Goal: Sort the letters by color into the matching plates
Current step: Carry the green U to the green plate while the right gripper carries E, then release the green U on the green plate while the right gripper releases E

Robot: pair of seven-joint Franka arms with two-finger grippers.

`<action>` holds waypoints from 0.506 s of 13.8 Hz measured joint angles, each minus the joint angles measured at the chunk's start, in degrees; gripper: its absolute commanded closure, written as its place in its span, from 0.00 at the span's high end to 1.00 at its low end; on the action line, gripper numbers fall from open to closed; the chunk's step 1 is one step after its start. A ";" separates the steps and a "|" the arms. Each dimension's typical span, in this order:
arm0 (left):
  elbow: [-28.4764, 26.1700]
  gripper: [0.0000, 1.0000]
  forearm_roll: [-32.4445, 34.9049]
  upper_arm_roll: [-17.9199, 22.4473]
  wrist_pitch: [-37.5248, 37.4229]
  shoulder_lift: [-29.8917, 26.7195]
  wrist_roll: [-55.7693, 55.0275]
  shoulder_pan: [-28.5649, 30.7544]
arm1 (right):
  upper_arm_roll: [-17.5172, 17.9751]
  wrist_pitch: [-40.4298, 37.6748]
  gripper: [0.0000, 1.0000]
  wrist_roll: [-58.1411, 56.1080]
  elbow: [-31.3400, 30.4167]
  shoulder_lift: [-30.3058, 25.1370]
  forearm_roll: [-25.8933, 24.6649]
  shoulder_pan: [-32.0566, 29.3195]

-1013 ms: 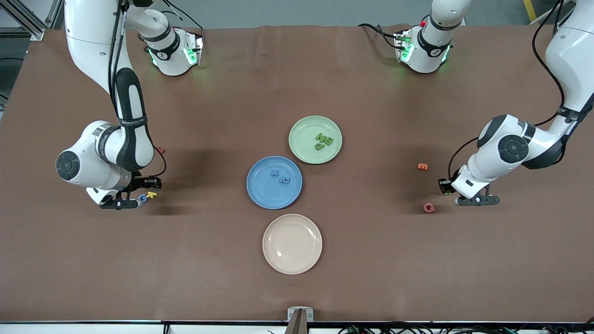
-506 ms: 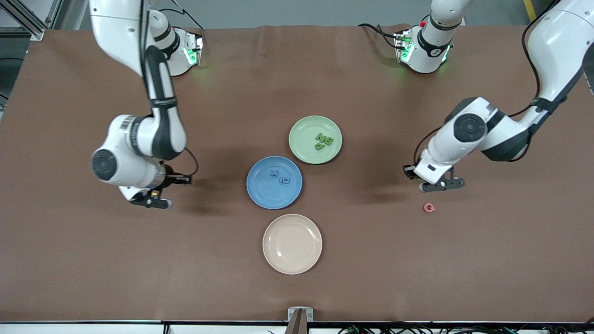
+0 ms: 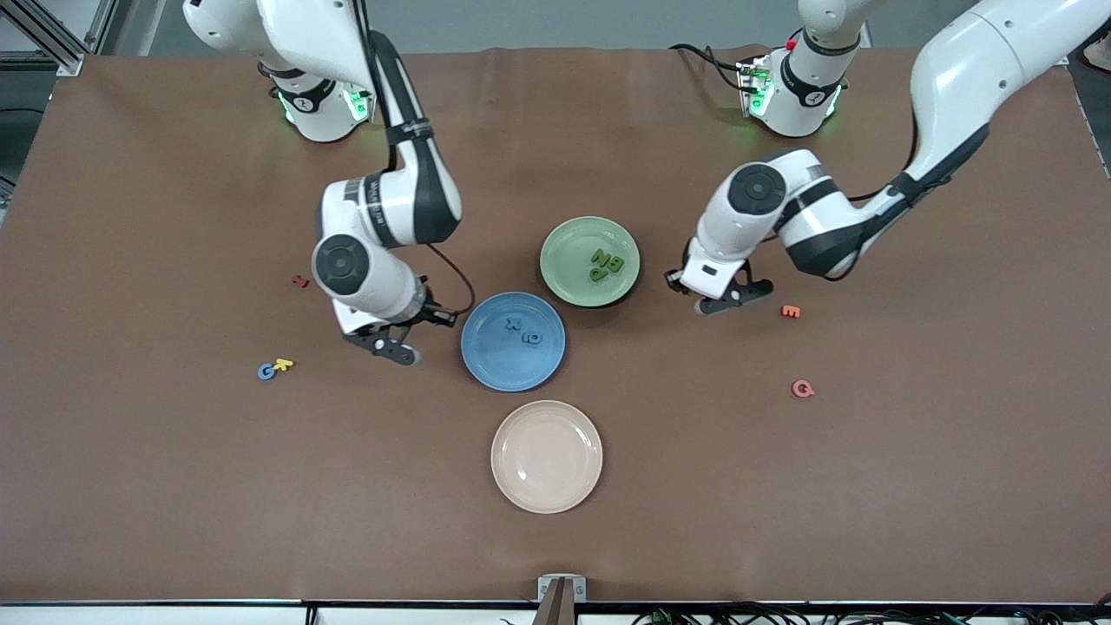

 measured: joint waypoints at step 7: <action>-0.70 0.27 -0.18 3.49 10.01 0.23 -15.63 -11.87 | 3.33 4.59 0.15 5.79 5.23 7.17 2.76 -0.08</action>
